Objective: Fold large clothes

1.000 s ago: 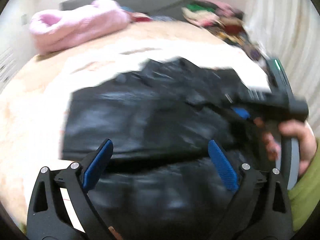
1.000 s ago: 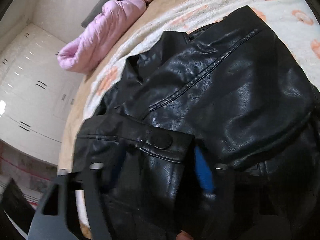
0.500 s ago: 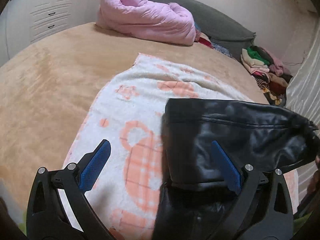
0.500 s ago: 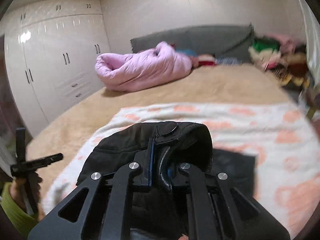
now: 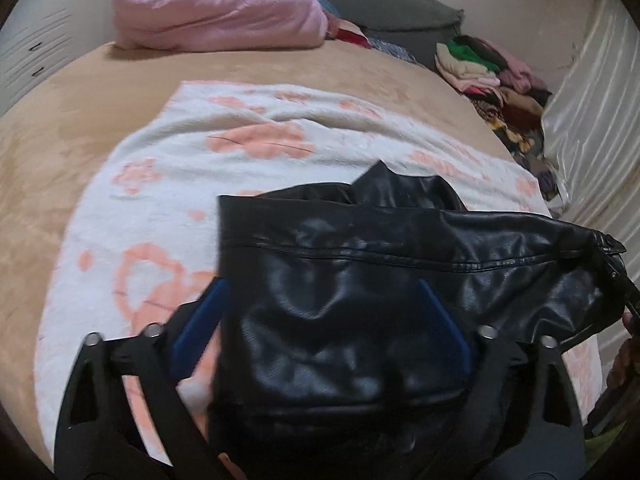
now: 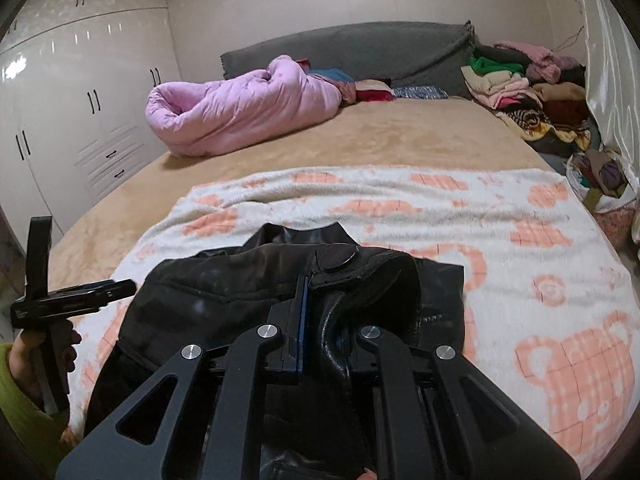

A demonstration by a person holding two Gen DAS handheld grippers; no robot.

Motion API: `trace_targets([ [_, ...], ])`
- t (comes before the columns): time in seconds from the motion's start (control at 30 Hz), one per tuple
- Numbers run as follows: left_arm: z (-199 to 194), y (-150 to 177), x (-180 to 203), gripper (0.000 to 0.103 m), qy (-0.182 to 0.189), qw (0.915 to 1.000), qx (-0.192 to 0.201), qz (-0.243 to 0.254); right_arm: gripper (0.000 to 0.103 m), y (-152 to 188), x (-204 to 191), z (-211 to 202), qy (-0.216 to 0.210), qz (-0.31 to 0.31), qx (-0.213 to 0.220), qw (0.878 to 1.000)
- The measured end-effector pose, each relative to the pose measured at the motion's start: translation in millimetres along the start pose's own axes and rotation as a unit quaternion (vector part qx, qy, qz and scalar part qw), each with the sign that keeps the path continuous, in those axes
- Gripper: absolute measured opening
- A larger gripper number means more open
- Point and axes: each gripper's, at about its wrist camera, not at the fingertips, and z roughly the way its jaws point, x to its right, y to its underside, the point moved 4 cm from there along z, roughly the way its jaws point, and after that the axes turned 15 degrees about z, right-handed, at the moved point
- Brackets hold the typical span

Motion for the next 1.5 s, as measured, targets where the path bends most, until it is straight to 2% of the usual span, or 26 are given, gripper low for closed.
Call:
trace_targets([
  [0.07,8,0,4,0.049,0.002,0.9999,-0.008,0.006,0.009,1,2,1,0.002,0.0,-0.002,1.0],
  [0.13,16,3,4,0.034,0.012,0.9997,-0.02,0.004,0.009,1,5,2,0.004,0.001,-0.004,1.0],
  [0.17,20,4,4,0.03,0.013,0.9996,-0.025,0.004,0.009,2,6,2,0.004,0.0,-0.005,1.0],
  [0.3,39,16,4,0.03,0.017,0.998,-0.061,0.005,0.011,3,9,4,0.007,0.005,-0.009,1.0],
  [0.33,43,19,4,0.03,0.016,0.9975,-0.068,0.008,0.015,2,9,4,0.01,0.007,-0.009,1.0],
  [0.37,46,22,4,0.03,0.013,0.9972,-0.073,0.011,0.025,2,9,4,0.015,0.007,-0.008,1.0],
  [0.47,55,28,6,0.03,0.009,0.9963,-0.084,0.02,0.032,-1,12,3,0.038,0.006,-0.001,0.999],
  [0.5,57,29,7,0.03,0.007,0.996,-0.086,0.023,0.043,-1,14,2,0.043,0.009,0.004,0.999],
  [0.53,58,30,6,0.03,0.006,0.9959,-0.087,0.023,0.047,-2,15,0,0.045,0.013,0.012,0.999],
  [0.67,62,31,7,0.03,0.005,0.9956,-0.09,0.029,0.049,-4,18,-2,0.049,0.026,0.032,0.998],
  [0.73,64,33,6,0.03,0.005,0.9954,-0.091,0.03,0.061,0,15,8,0.051,0.039,0.023,0.998],
  [0.77,65,34,6,0.03,0.006,0.9953,-0.092,0.029,0.074,3,13,14,0.05,0.042,0.013,0.998],
  [0.87,67,35,5,0.03,0.008,0.9951,-0.094,0.029,0.075,21,-10,52,0.047,0.015,-0.045,0.998],
  [1.0,68,36,4,0.03,0.013,0.9952,-0.093,0.029,0.074,42,-36,92,0.043,-0.028,-0.087,0.995],
  [1.07,68,36,2,0.03,0.019,0.9953,-0.092,0.025,0.074,50,-38,110,0.058,-0.038,-0.109,0.992],
  [1.13,68,37,0,0.03,0.022,0.9954,-0.091,0.022,0.074,63,-27,135,0.095,-0.037,-0.151,0.983],
  [1.17,68,37,-1,0.03,0.024,0.9954,-0.09,0.021,0.073,72,-19,147,0.1,-0.031,-0.173,0.979],
  [1.37,66,39,-2,0.029,0.025,0.9958,-0.085,0.023,0.074,80,-15,156,0.097,-0.027,-0.164,0.981],
  [1.5,64,38,-1,0.029,0.027,0.9957,-0.082,0.034,0.072,72,-15,139,0.072,-0.017,-0.154,0.985],
])
